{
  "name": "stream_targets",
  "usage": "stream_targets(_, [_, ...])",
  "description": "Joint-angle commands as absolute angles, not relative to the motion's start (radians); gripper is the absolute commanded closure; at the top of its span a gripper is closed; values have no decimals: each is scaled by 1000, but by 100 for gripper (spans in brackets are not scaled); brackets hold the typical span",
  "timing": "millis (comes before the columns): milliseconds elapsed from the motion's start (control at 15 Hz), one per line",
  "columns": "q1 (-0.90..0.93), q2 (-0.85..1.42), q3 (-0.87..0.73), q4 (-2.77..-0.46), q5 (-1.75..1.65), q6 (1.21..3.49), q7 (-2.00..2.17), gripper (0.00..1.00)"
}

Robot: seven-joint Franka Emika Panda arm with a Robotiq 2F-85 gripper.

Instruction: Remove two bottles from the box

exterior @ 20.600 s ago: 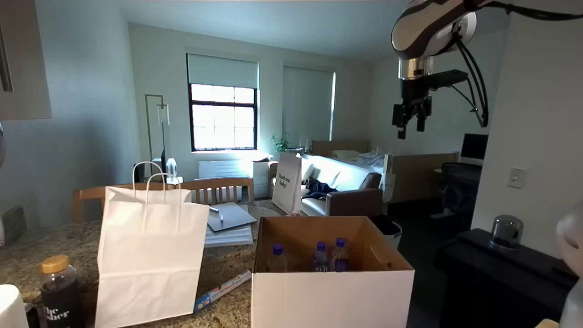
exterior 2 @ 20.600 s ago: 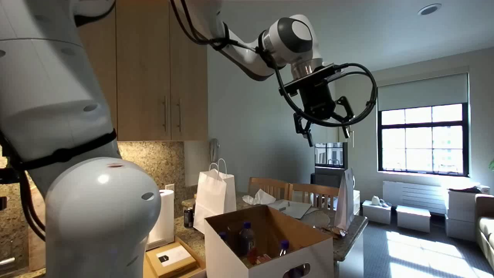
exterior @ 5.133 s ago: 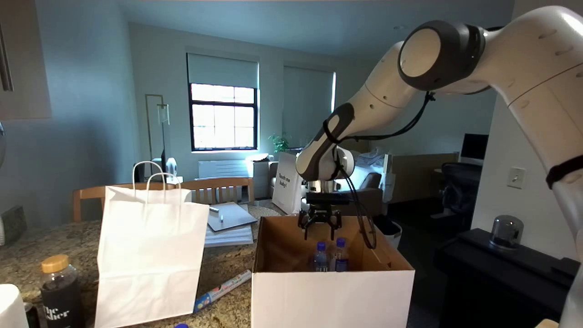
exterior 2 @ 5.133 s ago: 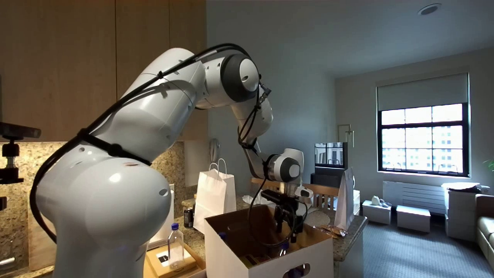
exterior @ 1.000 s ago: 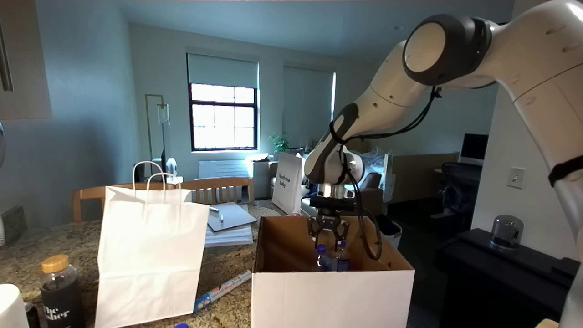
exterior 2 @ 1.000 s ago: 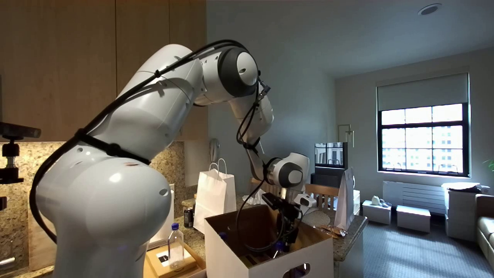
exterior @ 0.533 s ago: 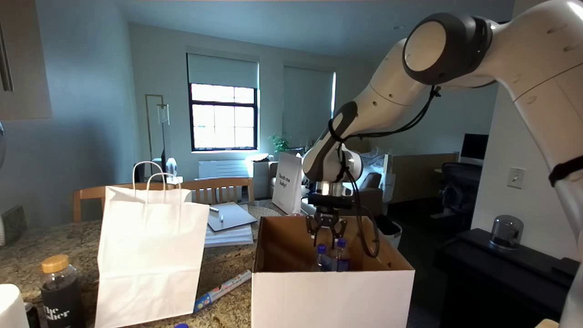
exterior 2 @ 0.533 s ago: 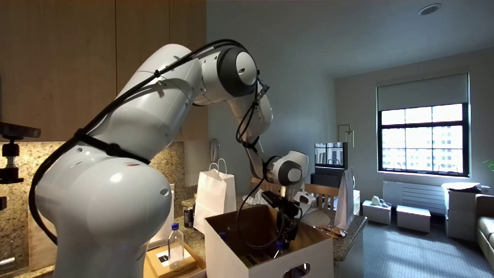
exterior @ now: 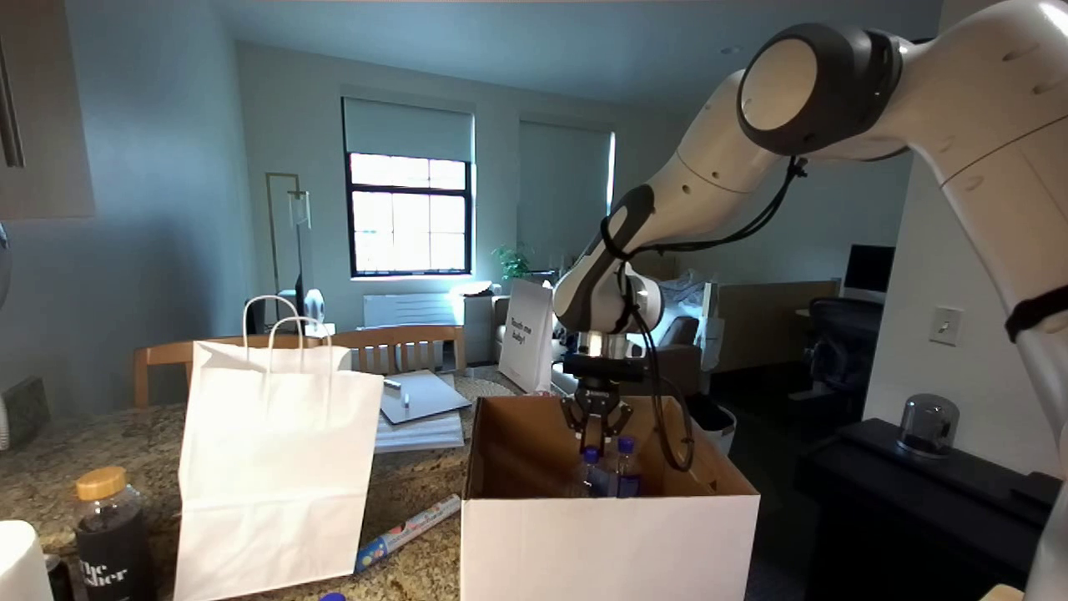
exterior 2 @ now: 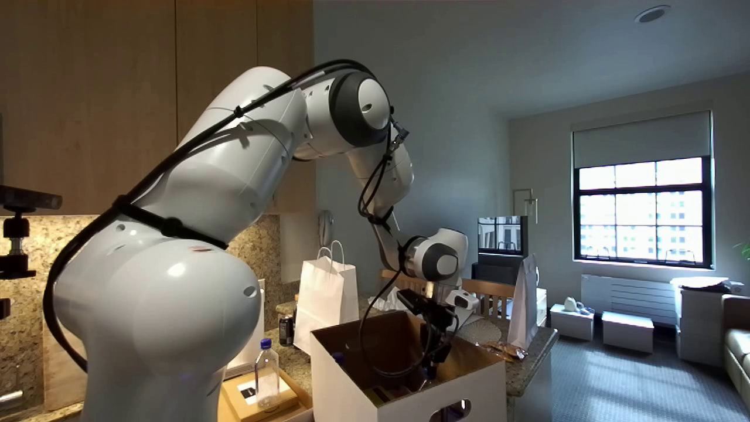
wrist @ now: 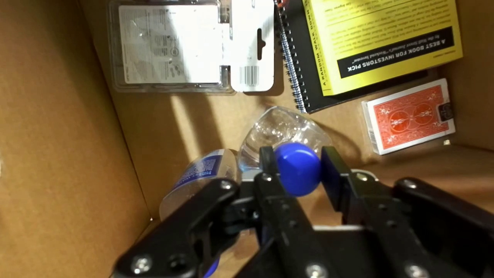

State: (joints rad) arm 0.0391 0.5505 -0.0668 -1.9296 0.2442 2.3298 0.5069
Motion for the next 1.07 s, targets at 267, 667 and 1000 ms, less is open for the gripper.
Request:
stream_targets(267, [56, 430, -80, -2029, 226, 2347, 511, 86])
stream_targets(667, [37, 151, -103, -2171, 199, 2233, 522, 85])
stream_targets(1000, [20, -84, -89, -2153, 96, 1998, 540, 85])
